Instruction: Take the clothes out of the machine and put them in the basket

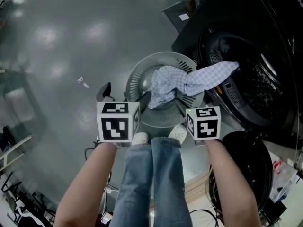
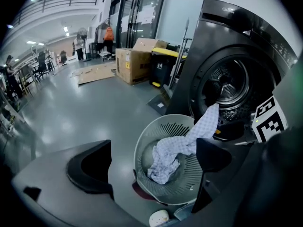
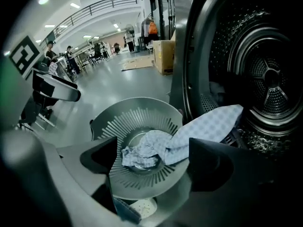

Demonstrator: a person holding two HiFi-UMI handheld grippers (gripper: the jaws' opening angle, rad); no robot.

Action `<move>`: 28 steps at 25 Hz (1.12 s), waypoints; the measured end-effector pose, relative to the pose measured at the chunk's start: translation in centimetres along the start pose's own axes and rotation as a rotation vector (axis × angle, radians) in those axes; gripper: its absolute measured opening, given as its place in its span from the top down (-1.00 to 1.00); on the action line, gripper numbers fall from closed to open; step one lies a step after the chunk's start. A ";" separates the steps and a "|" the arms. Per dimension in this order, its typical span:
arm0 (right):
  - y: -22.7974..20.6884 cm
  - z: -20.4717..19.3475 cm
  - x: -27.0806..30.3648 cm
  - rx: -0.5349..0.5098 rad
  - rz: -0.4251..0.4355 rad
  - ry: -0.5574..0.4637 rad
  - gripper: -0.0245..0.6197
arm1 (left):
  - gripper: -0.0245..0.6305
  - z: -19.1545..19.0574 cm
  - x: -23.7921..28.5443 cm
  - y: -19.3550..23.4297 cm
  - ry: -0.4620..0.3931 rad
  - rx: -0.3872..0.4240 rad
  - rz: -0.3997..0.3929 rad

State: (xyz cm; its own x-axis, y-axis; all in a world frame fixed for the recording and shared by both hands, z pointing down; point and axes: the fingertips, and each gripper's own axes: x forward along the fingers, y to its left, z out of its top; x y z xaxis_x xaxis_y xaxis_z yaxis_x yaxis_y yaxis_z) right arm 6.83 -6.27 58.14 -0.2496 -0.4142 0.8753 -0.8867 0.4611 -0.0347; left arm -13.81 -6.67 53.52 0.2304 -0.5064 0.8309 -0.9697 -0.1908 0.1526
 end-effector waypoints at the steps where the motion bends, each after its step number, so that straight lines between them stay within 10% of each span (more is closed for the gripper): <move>1: -1.2 0.0 -0.1 -0.017 -0.020 0.000 -0.48 | -0.79 0.0 0.2 -0.4 0.002 0.002 -0.003; 14: -16.1 1.5 -0.2 -0.104 -0.249 0.027 -0.47 | -0.79 0.6 2.6 -5.0 0.009 0.015 -0.011; 28: -21.6 0.5 4.0 -0.057 -0.274 0.127 -0.47 | -0.79 0.9 3.7 -6.3 0.021 0.020 0.016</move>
State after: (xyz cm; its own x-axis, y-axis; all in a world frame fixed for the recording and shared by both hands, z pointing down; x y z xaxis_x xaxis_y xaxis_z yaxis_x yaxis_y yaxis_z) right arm 24.74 -18.28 62.15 0.0493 -0.4294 0.9018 -0.8902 0.3905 0.2346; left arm -6.81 -8.09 55.18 0.2134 -0.4920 0.8440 -0.9712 -0.2002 0.1289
